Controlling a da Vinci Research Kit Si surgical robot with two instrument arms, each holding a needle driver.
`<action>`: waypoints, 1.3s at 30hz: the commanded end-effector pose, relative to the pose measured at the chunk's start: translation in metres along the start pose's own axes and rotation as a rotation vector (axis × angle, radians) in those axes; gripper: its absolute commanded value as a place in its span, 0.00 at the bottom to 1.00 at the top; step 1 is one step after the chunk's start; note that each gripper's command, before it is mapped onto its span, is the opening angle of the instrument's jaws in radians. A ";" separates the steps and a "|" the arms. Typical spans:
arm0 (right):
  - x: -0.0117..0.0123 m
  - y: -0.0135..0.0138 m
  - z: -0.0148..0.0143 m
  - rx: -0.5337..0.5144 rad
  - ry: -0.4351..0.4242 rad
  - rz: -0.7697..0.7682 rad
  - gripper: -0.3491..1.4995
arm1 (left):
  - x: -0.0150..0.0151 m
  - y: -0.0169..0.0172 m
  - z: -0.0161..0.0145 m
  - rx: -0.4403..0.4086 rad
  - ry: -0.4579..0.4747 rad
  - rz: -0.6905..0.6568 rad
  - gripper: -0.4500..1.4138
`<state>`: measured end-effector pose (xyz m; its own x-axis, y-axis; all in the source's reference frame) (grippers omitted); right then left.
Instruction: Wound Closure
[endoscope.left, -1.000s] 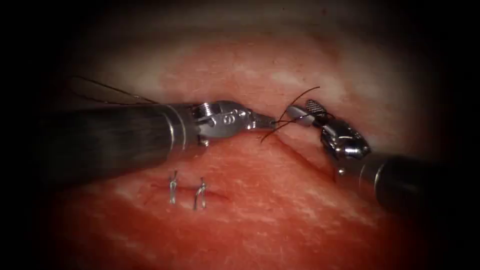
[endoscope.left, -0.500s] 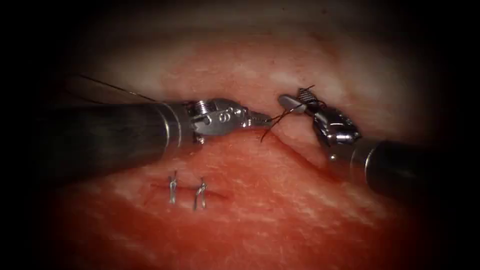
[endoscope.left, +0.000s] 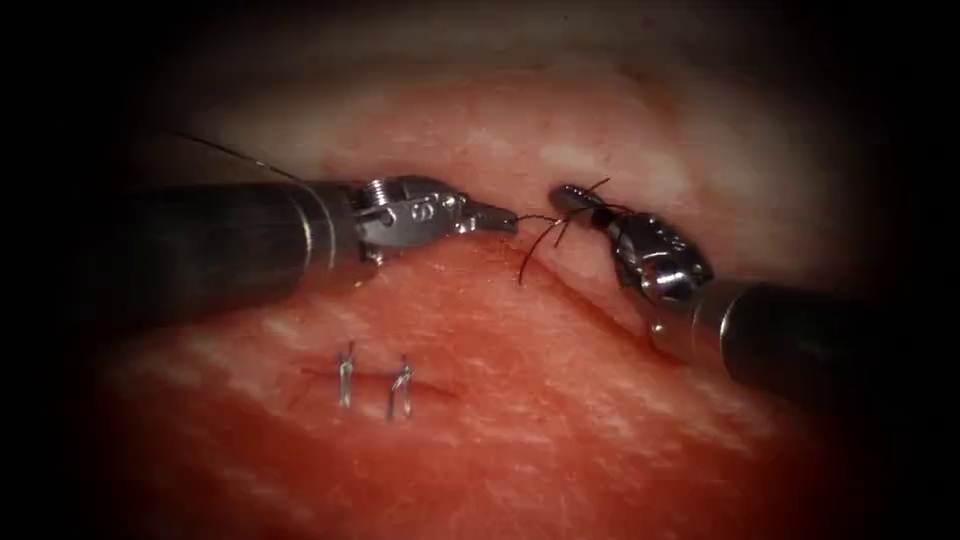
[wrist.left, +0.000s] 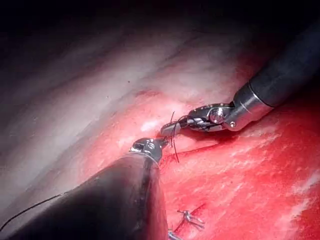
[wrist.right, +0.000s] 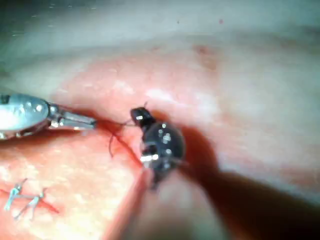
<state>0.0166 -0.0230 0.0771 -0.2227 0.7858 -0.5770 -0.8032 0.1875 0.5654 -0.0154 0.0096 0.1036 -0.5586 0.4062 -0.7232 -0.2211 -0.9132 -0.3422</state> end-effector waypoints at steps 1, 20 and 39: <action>-0.0009 -0.0011 0.0003 0.011 -0.001 0.002 0.00 | -0.0002 -0.0008 0.0007 0.005 -0.003 -0.011 0.00; -0.0058 -0.0048 -0.0009 0.060 -0.063 -0.053 0.00 | 0.0000 -0.0195 0.0041 0.096 -0.011 -0.121 0.00; -0.0068 -0.0073 -0.0024 0.095 -0.091 -0.078 0.00 | 0.0022 -0.0308 0.0043 0.414 0.397 -0.202 0.00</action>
<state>0.0219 -0.0310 0.0749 -0.1070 0.8163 -0.5677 -0.7601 0.3009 0.5759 -0.0130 0.0386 0.1148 -0.1447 0.4802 -0.8651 -0.6346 -0.7159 -0.2912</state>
